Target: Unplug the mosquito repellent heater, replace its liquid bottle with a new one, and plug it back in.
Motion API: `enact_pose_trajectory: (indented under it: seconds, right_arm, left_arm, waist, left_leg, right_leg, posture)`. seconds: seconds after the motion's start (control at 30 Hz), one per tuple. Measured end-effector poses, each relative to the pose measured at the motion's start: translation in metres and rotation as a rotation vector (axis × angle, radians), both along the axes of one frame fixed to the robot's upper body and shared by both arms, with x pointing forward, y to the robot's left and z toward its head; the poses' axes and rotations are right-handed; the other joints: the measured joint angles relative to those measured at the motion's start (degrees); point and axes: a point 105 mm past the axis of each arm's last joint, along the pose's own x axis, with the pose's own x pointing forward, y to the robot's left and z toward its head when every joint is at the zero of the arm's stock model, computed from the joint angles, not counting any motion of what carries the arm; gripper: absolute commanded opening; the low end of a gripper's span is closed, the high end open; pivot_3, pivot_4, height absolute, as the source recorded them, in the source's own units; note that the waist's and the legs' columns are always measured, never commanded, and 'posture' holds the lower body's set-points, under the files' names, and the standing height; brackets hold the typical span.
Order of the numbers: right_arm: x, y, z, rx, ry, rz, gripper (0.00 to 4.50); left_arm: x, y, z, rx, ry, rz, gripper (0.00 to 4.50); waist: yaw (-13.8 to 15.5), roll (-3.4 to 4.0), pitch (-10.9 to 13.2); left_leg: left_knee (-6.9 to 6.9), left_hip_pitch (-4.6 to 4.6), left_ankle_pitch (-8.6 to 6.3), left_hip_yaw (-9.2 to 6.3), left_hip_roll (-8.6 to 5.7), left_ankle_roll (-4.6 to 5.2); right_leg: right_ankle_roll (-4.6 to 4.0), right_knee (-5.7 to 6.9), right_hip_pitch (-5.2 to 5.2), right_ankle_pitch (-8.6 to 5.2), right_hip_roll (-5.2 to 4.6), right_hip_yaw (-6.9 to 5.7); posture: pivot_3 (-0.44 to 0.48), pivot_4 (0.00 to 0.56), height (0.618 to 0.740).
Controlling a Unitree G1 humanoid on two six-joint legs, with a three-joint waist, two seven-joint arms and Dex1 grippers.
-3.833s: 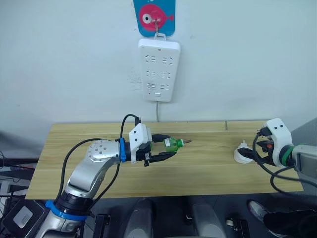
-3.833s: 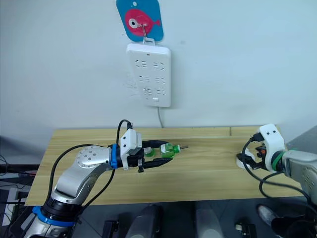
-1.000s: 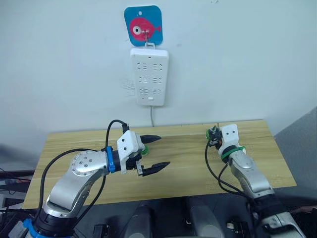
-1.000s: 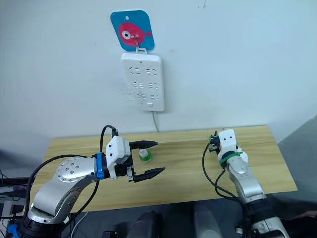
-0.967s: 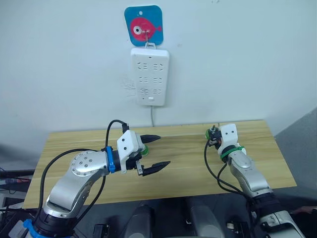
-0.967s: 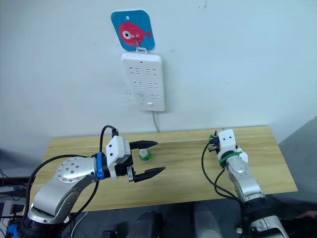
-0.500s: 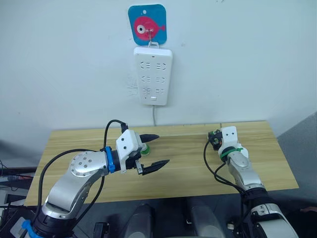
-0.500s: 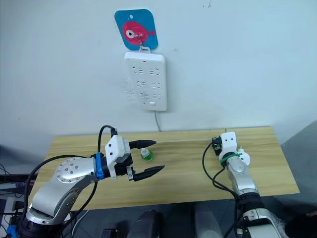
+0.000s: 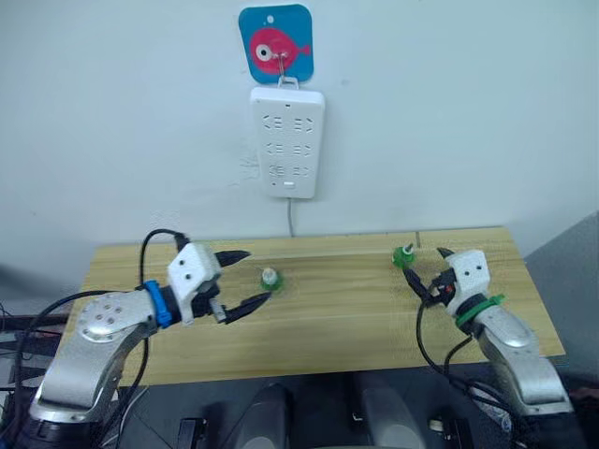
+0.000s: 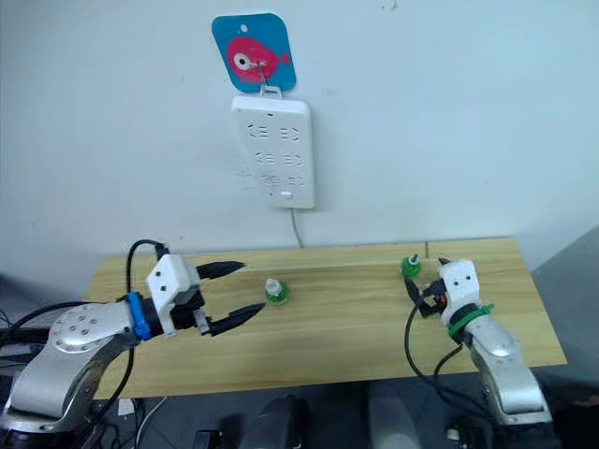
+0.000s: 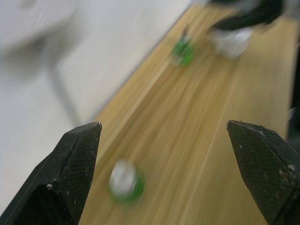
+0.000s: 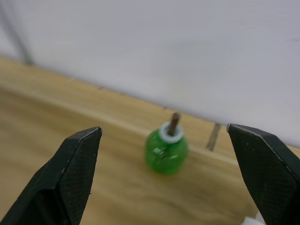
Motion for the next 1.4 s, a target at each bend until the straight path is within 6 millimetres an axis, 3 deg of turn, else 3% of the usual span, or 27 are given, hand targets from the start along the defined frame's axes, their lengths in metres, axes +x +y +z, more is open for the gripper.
enact_pose_trajectory:
  seconds: [0.33, 0.53, 0.67, 0.83, 1.0, 1.4]
  right_arm:
    - [-0.043, 0.054, 0.034, -0.154, -0.001, 0.422, 4.47]
    - [-0.058, 0.057, 0.032, -0.216, 0.089, 0.534, 4.47]
    - [-0.064, 0.058, 0.03, -0.225, 0.126, 0.552, 4.47]
    - [-0.078, 0.057, 0.025, -0.275, 0.189, 0.582, 4.47]
    - [-0.077, 0.059, 0.025, -0.273, 0.215, 0.523, 4.47]
    - [-0.075, 0.073, 0.04, -0.259, 0.23, 0.492, 4.47]
  left_arm:
    - [-0.021, 0.074, -0.053, 0.126, 0.092, 0.214, 4.5]
    - [-0.033, 0.091, -0.069, 0.151, 0.158, 0.231, 4.5]
    - [-0.025, 0.083, -0.066, 0.121, 0.147, 0.219, 4.5]
    - [-0.011, 0.05, -0.06, 0.066, 0.141, 0.136, 4.5]
    - [0.002, 0.025, -0.063, 0.025, 0.134, 0.082, 4.5]
    - [0.037, 0.011, -0.089, 0.005, 0.101, 0.124, 4.5]
  waist:
    - [0.3, -0.06, 0.0]
    - [1.1, -0.17, 0.0]
    - [1.6, -0.19, 0.1]
    - [1.4, -0.26, 0.1]
    - [1.0, -0.34, 0.2]
    - [0.8, -0.53, 0.4]
  left_leg:
    - [-0.02, -0.01, 0.0, -0.04, -0.01, -0.01]
    - [-0.01, -0.05, -0.01, -0.03, -0.03, -0.01]
    - [0.0, -0.07, -0.01, -0.06, -0.03, -0.01]
    - [-0.01, -0.08, -0.01, -0.06, -0.05, -0.02]
    - [0.0, -0.07, 0.0, -0.06, -0.04, -0.03]
    - [0.01, -0.07, -0.01, -0.08, -0.05, -0.02]
  right_leg:
    - [0.02, -0.09, 0.0, -0.01, -0.03, -0.1]
    - [0.01, -0.2, 0.02, -0.01, -0.1, -0.14]
    - [0.01, -0.2, 0.04, -0.01, -0.12, -0.18]
    - [0.02, -0.23, 0.04, 0.0, -0.14, -0.21]
    - [0.02, -0.18, 0.03, 0.0, -0.13, -0.21]
    - [0.01, -0.19, 0.02, 0.0, -0.14, -0.24]
  posture:
    - [-0.019, 0.238, 0.74]
    - [-0.019, 0.238, 0.74]
    - [-0.025, 0.242, 0.74]
    - [-0.049, 0.258, 0.74]
    - [-0.068, 0.27, 0.74]
    - [-0.112, 0.291, 0.74]
